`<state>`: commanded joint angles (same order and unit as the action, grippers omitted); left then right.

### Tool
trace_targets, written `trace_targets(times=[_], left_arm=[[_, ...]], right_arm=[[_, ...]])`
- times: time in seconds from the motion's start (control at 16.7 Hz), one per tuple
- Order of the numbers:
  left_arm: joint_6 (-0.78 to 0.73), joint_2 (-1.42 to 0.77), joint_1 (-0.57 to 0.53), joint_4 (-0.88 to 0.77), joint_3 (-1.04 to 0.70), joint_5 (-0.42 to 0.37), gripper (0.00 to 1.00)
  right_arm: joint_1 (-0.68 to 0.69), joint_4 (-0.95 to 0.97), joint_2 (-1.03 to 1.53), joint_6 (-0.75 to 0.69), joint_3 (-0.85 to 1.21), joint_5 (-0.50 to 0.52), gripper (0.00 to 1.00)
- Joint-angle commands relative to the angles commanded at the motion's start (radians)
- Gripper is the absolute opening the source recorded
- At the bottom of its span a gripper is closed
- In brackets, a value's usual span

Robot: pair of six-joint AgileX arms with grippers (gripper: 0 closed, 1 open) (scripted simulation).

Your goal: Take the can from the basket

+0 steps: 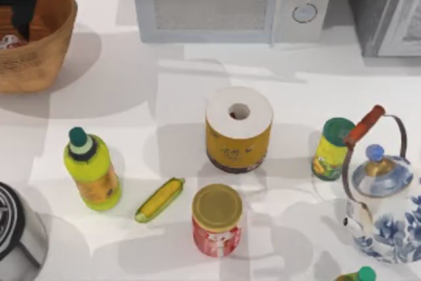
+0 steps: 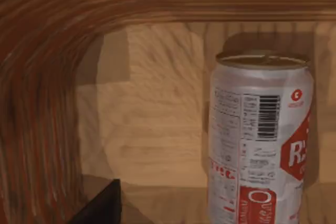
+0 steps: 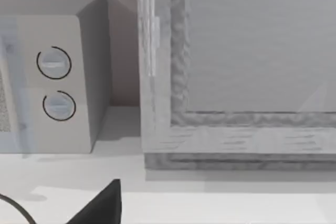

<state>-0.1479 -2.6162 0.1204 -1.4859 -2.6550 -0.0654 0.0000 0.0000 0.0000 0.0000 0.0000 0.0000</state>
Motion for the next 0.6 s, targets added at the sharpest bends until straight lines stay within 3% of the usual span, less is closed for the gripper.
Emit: trace_targets(times=[0.6], left_arm=[[-0.009, -0.018, 0.008, -0.022, -0.021, -0.007, 1.0]], right_arm=[[0.0, 0.0, 0.0, 0.0, 0.0, 0.0, 1.0]])
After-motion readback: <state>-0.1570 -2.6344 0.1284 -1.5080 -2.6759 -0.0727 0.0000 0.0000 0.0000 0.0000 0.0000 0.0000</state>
